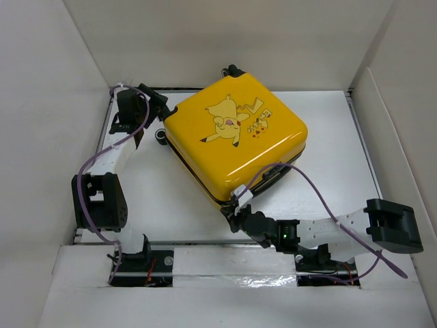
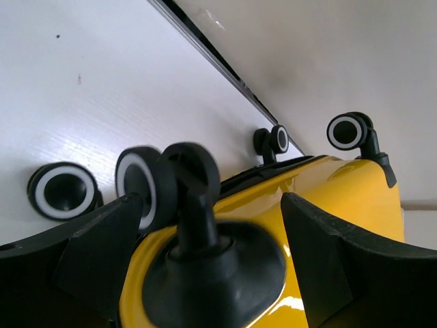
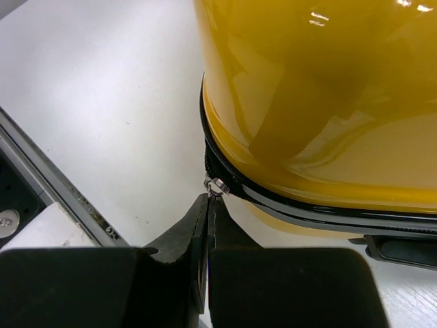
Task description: Pack the luggage
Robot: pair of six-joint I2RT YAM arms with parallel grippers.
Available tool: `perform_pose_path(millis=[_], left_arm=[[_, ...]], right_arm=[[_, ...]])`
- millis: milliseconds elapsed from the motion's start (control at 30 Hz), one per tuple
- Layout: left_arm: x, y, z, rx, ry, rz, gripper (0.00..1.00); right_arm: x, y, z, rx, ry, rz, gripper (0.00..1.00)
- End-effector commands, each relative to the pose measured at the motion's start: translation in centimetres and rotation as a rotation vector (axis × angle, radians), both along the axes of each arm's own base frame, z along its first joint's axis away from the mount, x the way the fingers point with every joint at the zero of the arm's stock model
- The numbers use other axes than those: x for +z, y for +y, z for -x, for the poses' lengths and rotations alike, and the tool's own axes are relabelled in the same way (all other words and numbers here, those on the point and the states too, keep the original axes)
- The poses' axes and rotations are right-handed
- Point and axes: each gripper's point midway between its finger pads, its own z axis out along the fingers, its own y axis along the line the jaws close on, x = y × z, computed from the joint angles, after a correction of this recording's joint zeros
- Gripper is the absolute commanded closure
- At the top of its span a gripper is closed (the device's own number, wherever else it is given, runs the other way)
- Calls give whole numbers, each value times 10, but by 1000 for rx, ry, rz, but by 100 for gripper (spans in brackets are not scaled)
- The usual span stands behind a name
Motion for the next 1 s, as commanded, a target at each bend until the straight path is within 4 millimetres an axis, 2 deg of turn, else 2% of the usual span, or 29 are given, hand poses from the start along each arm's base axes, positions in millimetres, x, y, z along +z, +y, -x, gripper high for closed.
perform_pose_path(millis=[0,33,67,100,167,200,267,300,467,600,667,700,733,767,800,833,867,900,933,967], left_arm=[[39,-6,-19,-47,-89,-2,19],[29,-6,-25,-49,-68,-4,19],[32,-7,-30,-55,-75,0,20],[24,-8,-35,-56,-61,2,20],[25,-10,-41,-61,-65,12,21],[17,-10,-45,-64,-51,15,21],[18,-12,-50,-69,-56,25,22],[12,-12,-52,-71,-46,26,22],[7,-24,-56,-93,-59,81,27],[17,-34,-63,-111,-118,128,32],[19,-48,-66,-136,-119,151,34],[16,-49,-69,-138,-117,159,36],[19,-51,-70,-139,-127,174,39],[15,-52,-68,-142,-127,184,54],[23,-53,-69,-150,-172,192,65],[29,-53,-66,-151,-195,201,81],[19,-53,-60,-149,-188,199,100],[32,-51,-57,-149,-239,192,100],[31,-50,-53,-149,-251,181,100],[15,-48,-44,-137,-230,175,100]], right_arm=[[21,24,45,198,45,-121,100],[22,23,45,196,48,-125,100],[20,22,45,193,48,-121,100],[21,22,45,196,50,-123,100],[20,21,44,190,49,-120,100],[20,20,45,189,50,-119,100],[21,19,44,184,47,-120,100],[22,18,44,184,47,-120,100],[22,15,40,171,47,-119,100],[20,15,37,163,51,-116,100],[20,17,38,170,53,-116,100],[20,16,34,161,53,-114,100],[20,17,35,165,54,-116,100],[19,17,35,169,56,-117,100],[20,15,32,160,55,-120,100],[22,15,33,166,56,-128,100],[22,14,29,157,54,-129,100],[24,14,30,161,53,-132,100],[26,13,27,159,49,-137,100],[27,10,22,147,46,-134,100]])
